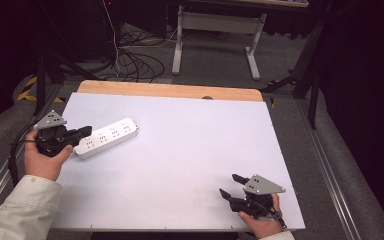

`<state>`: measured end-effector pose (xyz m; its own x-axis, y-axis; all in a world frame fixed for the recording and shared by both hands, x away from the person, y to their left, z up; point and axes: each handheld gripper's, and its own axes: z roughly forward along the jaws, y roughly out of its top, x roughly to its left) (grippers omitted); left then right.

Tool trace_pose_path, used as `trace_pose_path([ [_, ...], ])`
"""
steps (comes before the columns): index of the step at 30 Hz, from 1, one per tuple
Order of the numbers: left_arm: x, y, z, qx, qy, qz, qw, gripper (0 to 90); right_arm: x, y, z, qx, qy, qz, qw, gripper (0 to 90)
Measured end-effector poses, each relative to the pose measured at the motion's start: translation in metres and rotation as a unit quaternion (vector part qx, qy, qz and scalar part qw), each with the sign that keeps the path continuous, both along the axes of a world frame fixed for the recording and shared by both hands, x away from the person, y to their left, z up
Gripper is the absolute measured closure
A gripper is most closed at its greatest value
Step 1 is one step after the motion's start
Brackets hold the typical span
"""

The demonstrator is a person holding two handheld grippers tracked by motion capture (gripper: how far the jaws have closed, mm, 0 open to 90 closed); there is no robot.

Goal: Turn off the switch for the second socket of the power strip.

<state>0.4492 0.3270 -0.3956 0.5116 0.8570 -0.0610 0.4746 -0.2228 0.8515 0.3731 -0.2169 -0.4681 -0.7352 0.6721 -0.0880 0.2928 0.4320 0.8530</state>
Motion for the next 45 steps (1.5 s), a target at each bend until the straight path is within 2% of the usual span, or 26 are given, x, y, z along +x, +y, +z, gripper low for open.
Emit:
trace_pose_path([
  [7,0.016,-0.003,-0.013,0.003,-0.004,0.009,0.9999,89.7,0.000,0.000,0.000,-0.001,0.000,0.001,1.0000,35.8],
  [12,0.026,-0.006,-0.023,0.004,0.006,0.022,0.9997,89.7,0.000,-0.001,0.000,-0.002,-0.001,0.002,1.0000,35.9],
  [19,0.037,-0.007,-0.035,0.019,0.015,0.037,0.9990,89.7,0.000,-0.001,0.000,-0.001,-0.002,0.004,1.0000,35.9],
  [24,0.044,-0.009,-0.042,0.031,0.022,0.043,0.9983,89.7,0.000,-0.001,0.000,-0.003,-0.001,0.005,1.0000,35.9],
  [35,0.057,-0.002,-0.056,0.038,0.048,0.068,0.9958,89.7,0.000,-0.001,-0.001,-0.003,0.000,0.006,1.0000,35.9],
  [42,0.061,-0.001,-0.060,0.036,0.055,0.070,0.9954,89.7,0.000,-0.001,-0.001,-0.002,0.000,0.007,1.0000,35.8],
  [45,0.063,-0.002,-0.063,0.042,0.062,0.067,0.9949,89.7,0.001,-0.001,-0.001,-0.004,0.000,0.006,1.0000,35.9],
])
